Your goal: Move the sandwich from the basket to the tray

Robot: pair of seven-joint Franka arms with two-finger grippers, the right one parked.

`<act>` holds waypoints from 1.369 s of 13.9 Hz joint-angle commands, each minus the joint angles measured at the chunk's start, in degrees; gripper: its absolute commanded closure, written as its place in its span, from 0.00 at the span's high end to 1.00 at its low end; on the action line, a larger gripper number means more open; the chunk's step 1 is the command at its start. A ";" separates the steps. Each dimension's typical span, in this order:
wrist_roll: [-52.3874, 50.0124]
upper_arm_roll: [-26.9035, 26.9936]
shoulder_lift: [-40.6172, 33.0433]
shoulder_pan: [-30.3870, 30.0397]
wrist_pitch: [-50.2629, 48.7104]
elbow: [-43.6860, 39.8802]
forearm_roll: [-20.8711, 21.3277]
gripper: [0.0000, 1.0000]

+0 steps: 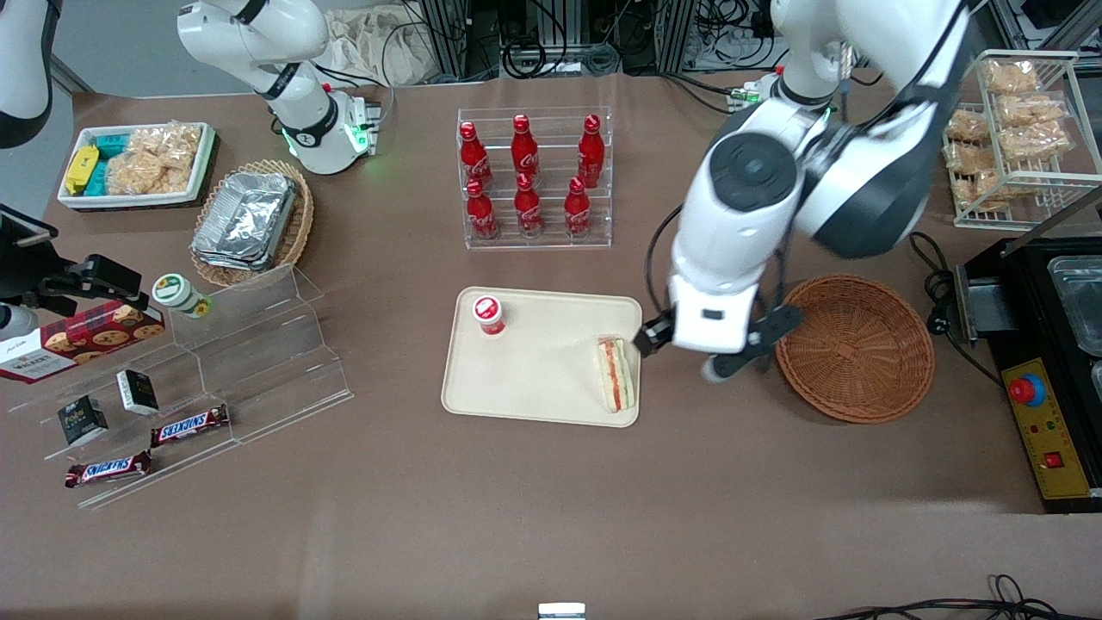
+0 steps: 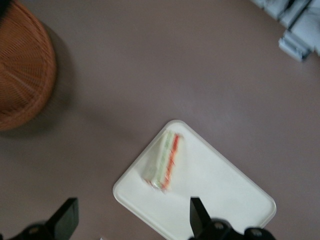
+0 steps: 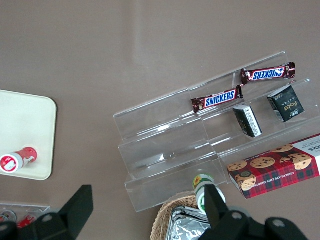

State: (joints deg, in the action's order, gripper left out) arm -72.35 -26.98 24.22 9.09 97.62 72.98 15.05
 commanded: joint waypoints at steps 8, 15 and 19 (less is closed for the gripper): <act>32.66 13.23 -22.00 -5.85 -2.97 17.88 -10.11 1.00; 58.26 28.46 -33.00 -3.38 -3.05 27.99 -14.78 1.00; 62.41 30.76 -37.04 -3.38 -5.34 30.10 -14.87 1.00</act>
State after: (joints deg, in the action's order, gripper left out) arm -11.78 2.67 -9.16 4.54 93.02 100.45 0.88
